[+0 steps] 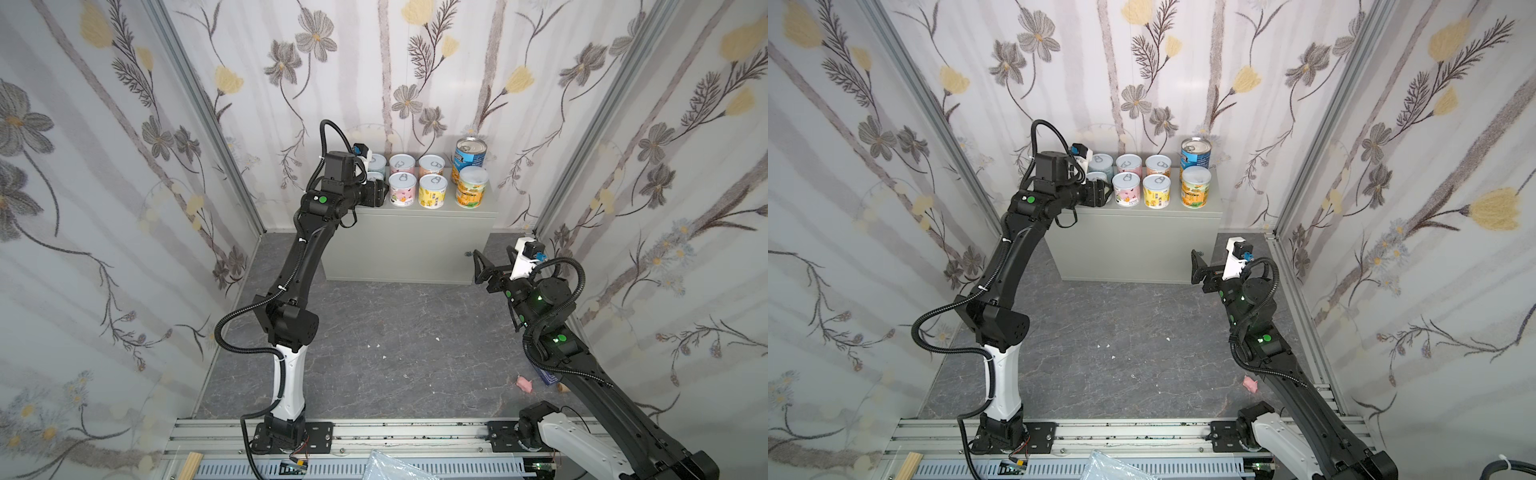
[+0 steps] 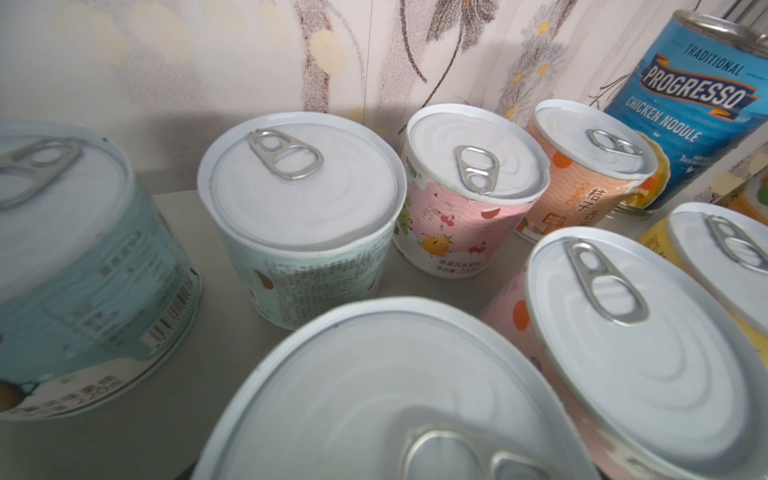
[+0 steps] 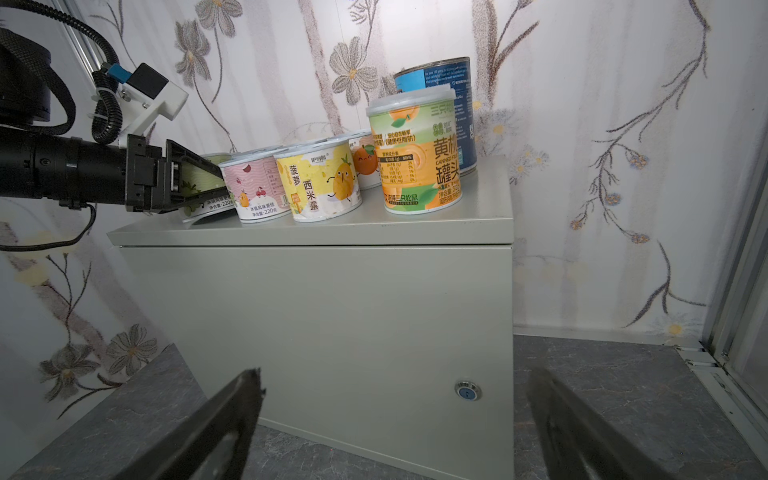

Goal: Place and organize the canned foods onto the counter
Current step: 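Carry the green can over the cabinet top beside the coconut can, then lower the green can onto the cabinet top and open the left gripper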

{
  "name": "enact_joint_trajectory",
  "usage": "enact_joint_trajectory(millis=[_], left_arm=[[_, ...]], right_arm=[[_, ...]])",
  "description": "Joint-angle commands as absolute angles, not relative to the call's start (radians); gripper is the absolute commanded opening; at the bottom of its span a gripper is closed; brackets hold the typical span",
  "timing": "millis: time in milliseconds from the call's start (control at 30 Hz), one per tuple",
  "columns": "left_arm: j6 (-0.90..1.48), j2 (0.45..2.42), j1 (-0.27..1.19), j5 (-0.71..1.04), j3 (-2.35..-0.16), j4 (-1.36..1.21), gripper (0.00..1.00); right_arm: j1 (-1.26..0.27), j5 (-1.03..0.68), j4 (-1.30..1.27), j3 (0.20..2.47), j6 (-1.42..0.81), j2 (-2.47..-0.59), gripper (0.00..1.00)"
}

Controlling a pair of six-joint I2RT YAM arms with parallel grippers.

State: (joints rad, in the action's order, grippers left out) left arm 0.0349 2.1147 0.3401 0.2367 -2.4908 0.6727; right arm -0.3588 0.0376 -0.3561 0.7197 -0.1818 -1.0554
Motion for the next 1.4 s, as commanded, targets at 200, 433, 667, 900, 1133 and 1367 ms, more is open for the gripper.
enact_joint_trajectory(millis=[200, 433, 667, 900, 1133, 1367], left_arm=[[0.037, 2.117, 0.342, 0.17, -2.5, 0.648, 0.0], [-0.04, 2.117, 0.342, 0.152, -2.5, 0.667, 0.21], [-0.058, 2.129, 0.343, 0.179, -2.5, 0.668, 0.4], [-0.073, 2.132, 0.342, 0.203, -2.501, 0.646, 0.46], [-0.083, 2.132, 0.342, 0.201, -2.5, 0.646, 0.52], [-0.074, 2.131, 0.342, 0.208, -2.502, 0.629, 0.59]], right_arm=[[-0.358, 0.054, -0.354, 0.718, -0.178, -1.058, 1.0], [-0.359, 0.054, -0.36, 0.718, -0.179, -1.067, 1.0], [-0.359, 0.05, -0.359, 0.721, -0.185, -1.07, 1.0], [-0.359, 0.052, -0.354, 0.722, -0.184, -1.067, 1.0], [-0.359, 0.053, -0.354, 0.722, -0.184, -1.069, 1.0], [-0.359, 0.051, -0.356, 0.726, -0.184, -1.069, 1.0]])
